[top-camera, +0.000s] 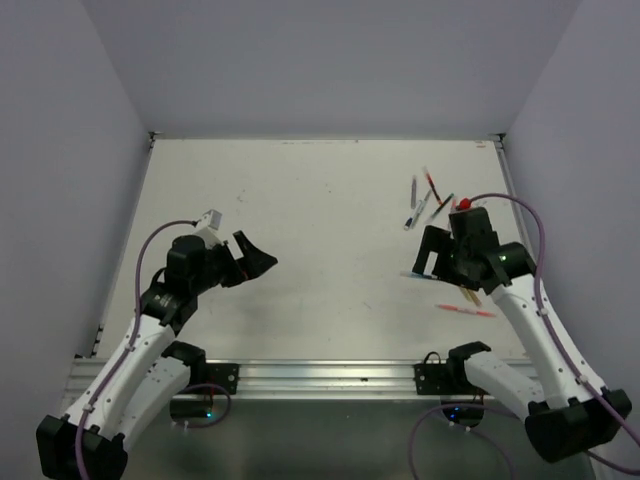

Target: Open the pen caps

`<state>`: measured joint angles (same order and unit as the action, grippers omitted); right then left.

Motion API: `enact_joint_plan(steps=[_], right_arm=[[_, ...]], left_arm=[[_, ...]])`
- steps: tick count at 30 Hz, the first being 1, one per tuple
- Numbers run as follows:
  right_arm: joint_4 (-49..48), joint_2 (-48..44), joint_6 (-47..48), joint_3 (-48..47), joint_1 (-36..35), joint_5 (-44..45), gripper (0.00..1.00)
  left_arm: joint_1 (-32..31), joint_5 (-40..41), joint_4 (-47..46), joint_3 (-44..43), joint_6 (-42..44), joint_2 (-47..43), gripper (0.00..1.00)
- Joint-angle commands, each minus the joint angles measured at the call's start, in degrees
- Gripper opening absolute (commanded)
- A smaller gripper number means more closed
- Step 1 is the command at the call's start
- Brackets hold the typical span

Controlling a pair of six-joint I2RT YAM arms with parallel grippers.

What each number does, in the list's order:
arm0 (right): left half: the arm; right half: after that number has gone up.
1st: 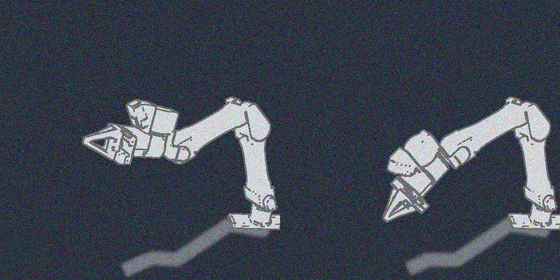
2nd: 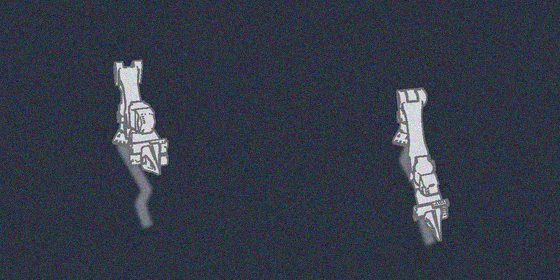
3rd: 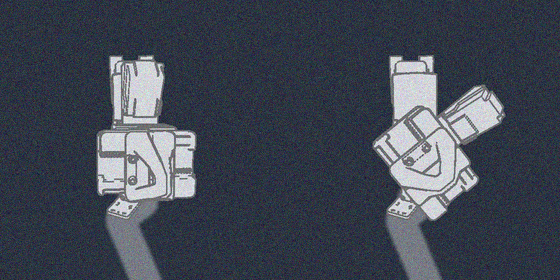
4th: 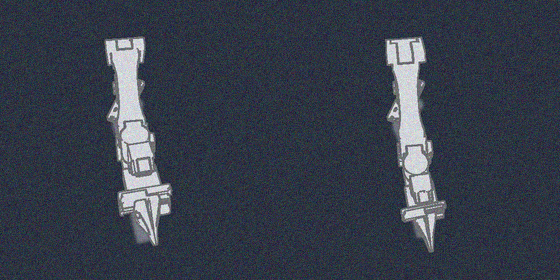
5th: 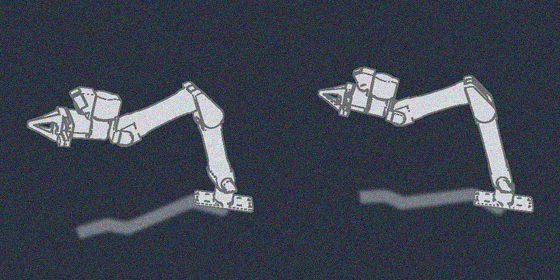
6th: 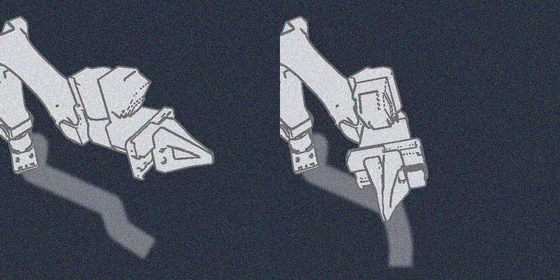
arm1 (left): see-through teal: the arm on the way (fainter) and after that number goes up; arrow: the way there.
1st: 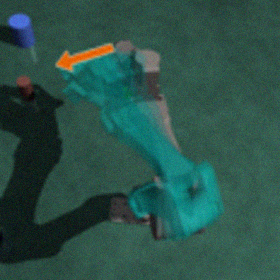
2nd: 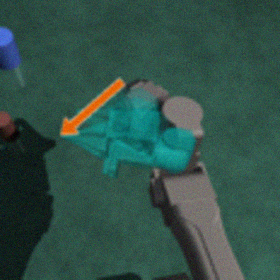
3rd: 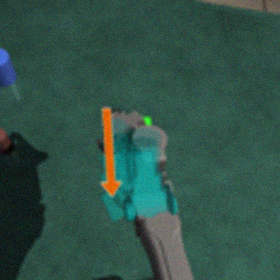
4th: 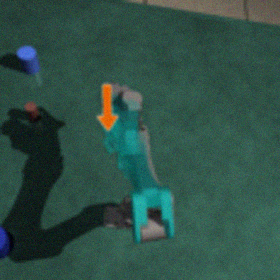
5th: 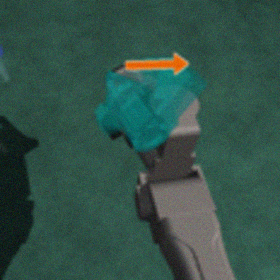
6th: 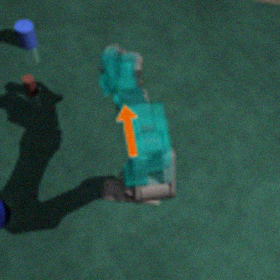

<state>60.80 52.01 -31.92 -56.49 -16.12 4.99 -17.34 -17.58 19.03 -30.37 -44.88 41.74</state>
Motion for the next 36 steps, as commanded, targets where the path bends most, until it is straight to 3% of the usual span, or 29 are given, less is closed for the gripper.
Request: enact_joint_plan(steps=[1,7,11,15,20,30,36], right_arm=[[-7.9,6.2,-1.6,1.5,0.0,3.1,0.99],[-16.2,17.3,-10.5,1.8,0.3,7.6,0.99],[-14.0,25.8,-20.2,-1.2,1.7,12.5,0.98],[-14.5,32.4,-26.4,-2.0,4.9,9.5,0.97],[-19.7,33.2,-30.9,0.5,6.0,10.0,0.89],[-19.8,37.3,-32.8,1.9,6.2,10.9,0.73],[-23.3,37.7,-35.0,6.2,6.2,10.3,0.54]], left_arm=[[0.3,-4.7,-5.4,0.4,2.3,-4.3,1.0],[0.3,-6.8,-6.1,-0.6,5.0,-6.6,1.0],[0.3,-7.0,-5.0,-1.0,6.2,-6.7,0.98],[0.3,-7.7,-4.5,-1.4,6.8,-7.0,0.98],[0.3,-9.2,-4.5,-1.5,6.9,-7.9,0.97],[0.3,-9.3,-4.2,-1.9,7.4,-8.6,0.97],[0.3,-9.1,-4.3,-1.4,7.4,-8.2,0.97]])
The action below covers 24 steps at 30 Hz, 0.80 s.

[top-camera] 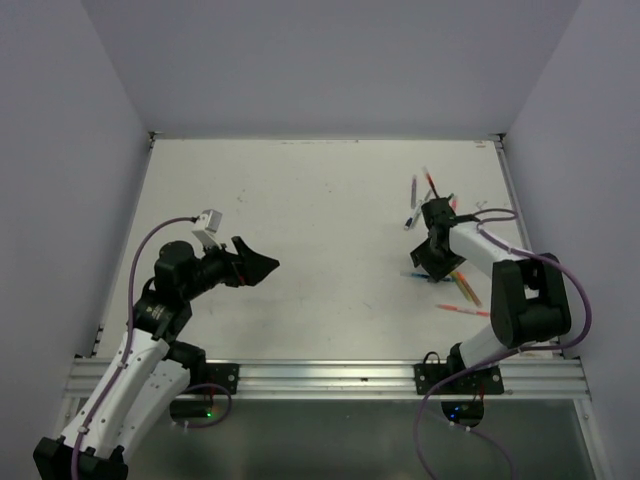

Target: Open the pen caps

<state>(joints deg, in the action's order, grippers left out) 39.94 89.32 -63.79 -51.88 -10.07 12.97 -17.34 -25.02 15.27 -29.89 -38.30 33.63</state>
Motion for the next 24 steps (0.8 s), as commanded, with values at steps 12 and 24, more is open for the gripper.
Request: enact_joint_plan(steps=[12,24], right_arm=[[-2.8,4.1,-6.4,2.9,-7.1,0.7,0.18],[-9.9,-4.8,1.1,0.4,-25.8,2.3,0.0]], left_arm=[[0.3,-0.5,0.2,-2.5,1.5,1.1,0.97],[0.3,-11.9,-6.8,0.4,1.9,6.4,0.88]])
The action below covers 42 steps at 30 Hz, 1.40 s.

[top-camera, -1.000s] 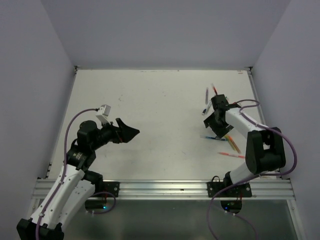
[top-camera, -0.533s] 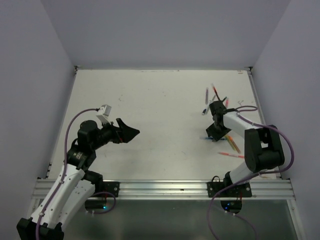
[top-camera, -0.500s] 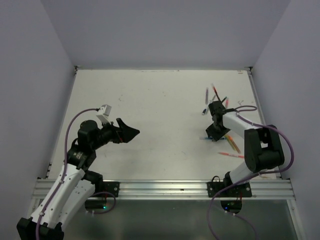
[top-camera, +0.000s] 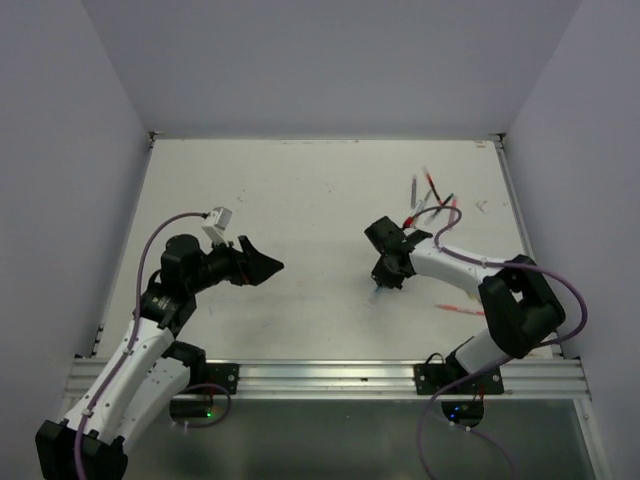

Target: Open the pen caps

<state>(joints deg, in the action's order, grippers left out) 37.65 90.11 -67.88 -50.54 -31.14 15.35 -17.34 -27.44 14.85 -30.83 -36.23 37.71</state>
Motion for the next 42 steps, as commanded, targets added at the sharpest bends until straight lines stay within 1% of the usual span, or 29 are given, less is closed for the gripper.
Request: enact_joint_plan(steps=[1,2,3,4,5,6,8,9,11,12,15,20,24,27,30,31,35,42], right_arm=[[-12.7,-7.3,8.4,0.3,-5.4,-2.7,0.0],[-17.8,-8.8,10.5,3.9,-6.6,-5.4,0.0],[-27.4,-11.8,11.6,6.0,-7.0,-10.6,0.0],[-32.4,-12.7,13.2,7.9,-7.3,-13.7,0.0],[-36.6,-13.2,13.8,10.3,-7.6,-15.3,0.0],[-43.1,-13.2,14.5,11.0,-7.9,-21.1,0.0],[-46.8,-11.8,15.1,10.9,-9.1,-25.4,0.0],[-51.2,-11.0,15.2,10.6,-9.7,-28.8,0.0],[-54.9,-9.0,14.4,10.5,-12.3,-30.6,0.0],[-59.7,-8.5,14.0,10.6,-13.2,-31.3,0.0],[-64.5,-6.5,12.8,9.8,-16.4,-31.8,0.0],[-68.1,-5.3,11.0,8.5,-19.4,-30.7,0.0],[-68.9,-5.5,10.2,8.2,-19.8,-29.8,0.0],[-68.9,-5.7,10.0,8.2,-19.9,-29.2,0.0],[-69.4,-5.4,9.5,7.9,-20.1,-28.9,0.0],[-69.3,-5.4,9.5,7.9,-20.1,-28.5,0.0],[-69.2,-5.1,9.6,7.0,-20.1,-27.4,0.0],[-69.2,-3.6,9.9,5.5,-20.2,-26.3,0.0]], left_arm=[[0.3,-12.1,-9.5,3.2,-1.6,3.0,0.84],[0.3,-14.5,-13.1,4.8,-3.1,3.7,0.82],[0.2,-17.9,-20.8,6.3,-6.5,5.1,0.79],[0.0,-18.9,-24.2,9.3,-8.1,5.6,0.74],[-0.3,-19.5,-27.0,10.2,-9.2,6.2,0.71],[-0.9,-19.1,-29.2,10.8,-10.0,7.3,0.7],[-1.5,-18.3,-30.8,12.4,-10.4,8.0,0.65],[-2.2,-17.6,-32.9,13.0,-10.7,8.3,0.65],[-2.7,-17.5,-35.7,15.0,-12.5,8.7,0.61],[-3.1,-17.3,-38.0,15.5,-13.7,9.1,0.61],[-3.7,-16.1,-40.2,17.0,-14.8,9.3,0.57],[-4.0,-13.1,-36.3,16.9,-12.7,8.6,0.53],[-4.1,-10.5,-32.3,16.4,-10.9,8.3,0.5],[-4.1,-9.9,-31.2,16.3,-10.4,8.6,0.47],[-4.1,-9.8,-31.1,16.4,-10.0,9.7,0.42],[-4.2,-10.0,-31.4,16.5,-10.0,9.9,0.39],[-4.5,-10.4,-31.9,16.5,-10.2,10.4,0.35],[-4.8,-11.1,-31.8,16.4,-10.3,10.4,0.33]])
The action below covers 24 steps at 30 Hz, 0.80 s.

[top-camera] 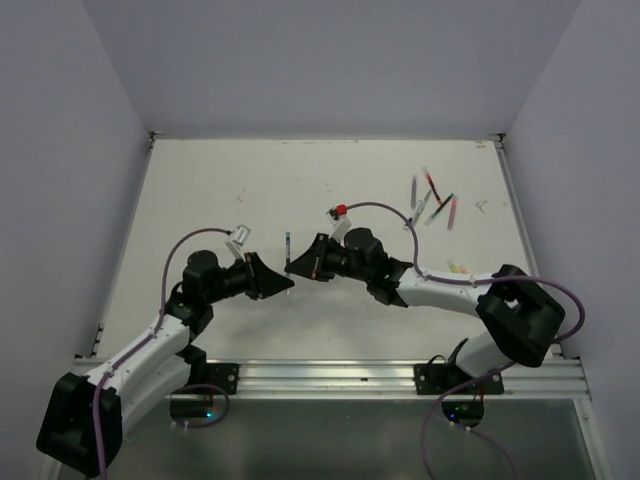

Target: Open the pen caps

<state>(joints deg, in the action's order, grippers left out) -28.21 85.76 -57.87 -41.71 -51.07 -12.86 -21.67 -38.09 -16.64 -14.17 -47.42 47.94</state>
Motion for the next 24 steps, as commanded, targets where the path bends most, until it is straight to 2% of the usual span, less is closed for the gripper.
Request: enact_joint_plan(steps=[1,3,6,9,10,15,18,24], right_arm=[[-3.3,1.1,-0.2,-3.5,-0.3,1.9,0.0],[-3.7,1.9,-0.2,-4.0,-0.3,1.7,0.0],[-3.9,2.2,-0.2,-4.3,-0.3,1.9,0.0],[-3.5,2.1,0.6,-4.4,-0.3,2.2,0.0],[-3.3,2.1,0.9,-4.6,-0.3,2.3,0.0],[2.3,3.8,5.9,-9.8,0.0,4.3,0.0],[6.3,5.6,7.5,-13.6,0.4,9.0,0.0],[24.1,13.8,8.5,-30.2,0.9,21.9,0.0]], left_arm=[[-0.6,-0.8,-0.4,-0.2,0.9,0.4,0.33],[-0.7,-1.0,-0.7,-0.2,0.9,0.9,0.31],[-0.7,-0.9,-0.4,-0.2,1.2,1.3,0.2],[-0.7,-1.2,-0.3,-0.2,1.2,1.6,0.02],[-0.7,-1.3,-0.2,-0.2,1.2,1.6,0.0],[-0.7,-3.7,-2.2,0.5,0.4,1.6,0.0],[-0.7,-2.7,0.5,-0.1,1.6,0.5,0.0],[-0.8,13.4,16.5,-4.1,6.6,-3.3,0.0]])
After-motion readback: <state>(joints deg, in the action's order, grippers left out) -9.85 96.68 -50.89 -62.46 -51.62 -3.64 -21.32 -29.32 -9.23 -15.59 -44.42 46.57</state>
